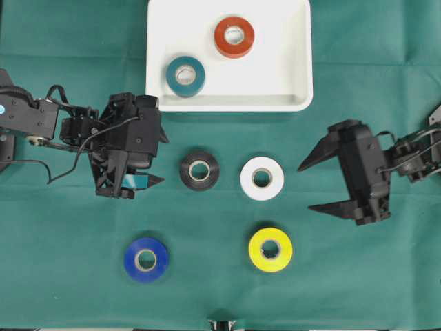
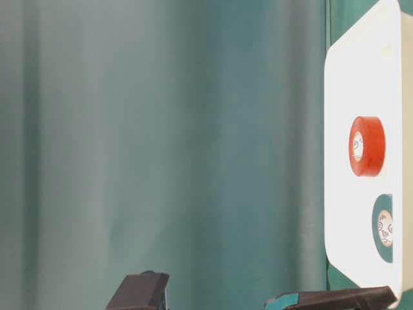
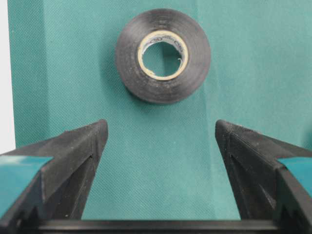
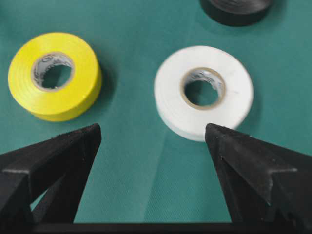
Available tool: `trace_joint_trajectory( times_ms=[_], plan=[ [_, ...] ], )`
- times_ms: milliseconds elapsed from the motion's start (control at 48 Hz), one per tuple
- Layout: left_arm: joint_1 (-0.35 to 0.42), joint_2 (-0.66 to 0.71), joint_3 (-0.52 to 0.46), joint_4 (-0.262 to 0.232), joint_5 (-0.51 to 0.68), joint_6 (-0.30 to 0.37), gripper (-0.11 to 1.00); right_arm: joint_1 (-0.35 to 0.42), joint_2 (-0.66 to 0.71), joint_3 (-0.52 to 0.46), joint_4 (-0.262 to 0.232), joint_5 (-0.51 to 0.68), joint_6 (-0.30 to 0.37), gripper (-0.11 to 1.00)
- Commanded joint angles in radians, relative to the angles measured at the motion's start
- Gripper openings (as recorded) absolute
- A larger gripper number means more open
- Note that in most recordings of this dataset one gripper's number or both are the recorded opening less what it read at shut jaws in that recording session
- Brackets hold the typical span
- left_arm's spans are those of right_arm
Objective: Put the tape alternately from left to right into the white case.
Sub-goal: 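Move the right gripper down over the yellow tape roll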
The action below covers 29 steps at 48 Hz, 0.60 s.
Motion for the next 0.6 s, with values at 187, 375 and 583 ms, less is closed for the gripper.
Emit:
trace_joint_trajectory(
  times_ms=[187, 375, 583],
  plan=[
    [-0.003, -0.014, -0.009, -0.002, -0.008, 0.003, 0.92, 0.067, 0.110, -0.114, 0.000, -0.003, 0.002, 0.71],
    [-0.003, -0.012, -0.009, -0.002, -0.008, 0.003, 0.92, 0.103, 0.175, -0.161, 0.000, 0.002, 0.002, 0.71],
    [-0.003, -0.012, -0.009, -0.002, -0.008, 0.002, 0.92, 0.129, 0.241, -0.216, 0.000, 0.003, 0.002, 0.70]
  ],
)
